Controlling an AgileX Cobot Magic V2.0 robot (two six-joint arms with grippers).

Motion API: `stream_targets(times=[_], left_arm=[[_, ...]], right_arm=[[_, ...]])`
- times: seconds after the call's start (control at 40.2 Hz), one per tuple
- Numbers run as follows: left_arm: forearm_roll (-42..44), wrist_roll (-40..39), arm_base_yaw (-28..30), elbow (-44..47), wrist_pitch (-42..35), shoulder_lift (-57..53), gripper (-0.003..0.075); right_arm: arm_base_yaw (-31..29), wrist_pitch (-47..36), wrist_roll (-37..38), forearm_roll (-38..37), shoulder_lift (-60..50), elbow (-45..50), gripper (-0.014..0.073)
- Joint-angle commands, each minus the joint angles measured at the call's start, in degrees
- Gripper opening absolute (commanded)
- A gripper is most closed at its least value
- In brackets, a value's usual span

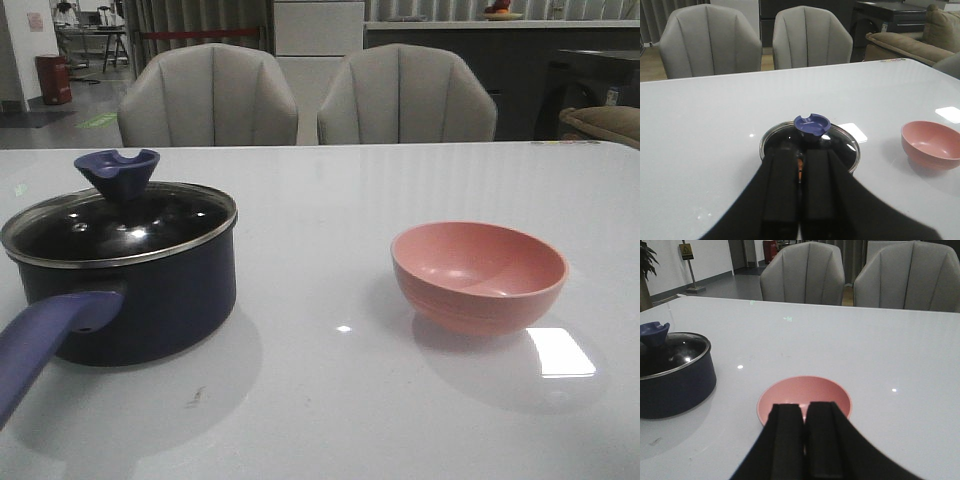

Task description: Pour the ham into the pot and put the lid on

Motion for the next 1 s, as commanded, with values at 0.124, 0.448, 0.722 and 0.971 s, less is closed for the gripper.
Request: stream_targets(times=[0.124,0.448,0.722,0.971], left_arm=[[2.5,0.2,0.2,2.8,-9.4,0.8,0.0114],[4.2,0.2,14.7,20.1,-33.3,0.8,0.0114],[1.6,0.2,19.4,28.1,-43.0,-2.8,0.0114],[1.6,0.2,20.8,28.0,-42.2,-4.0,0.0114]], right_arm=[[0.0,-4.9,-0.7,0.0,0.4,-1.5,0.0150],[0.0,-4.9,-0.7,0.0,0.4,-1.5,0.0150],[0.0,-4.9,-0.7,0.0,0.4,-1.5,0.0150],[0.0,-4.9,-0.7,0.0,0.4,-1.5,0.0150]])
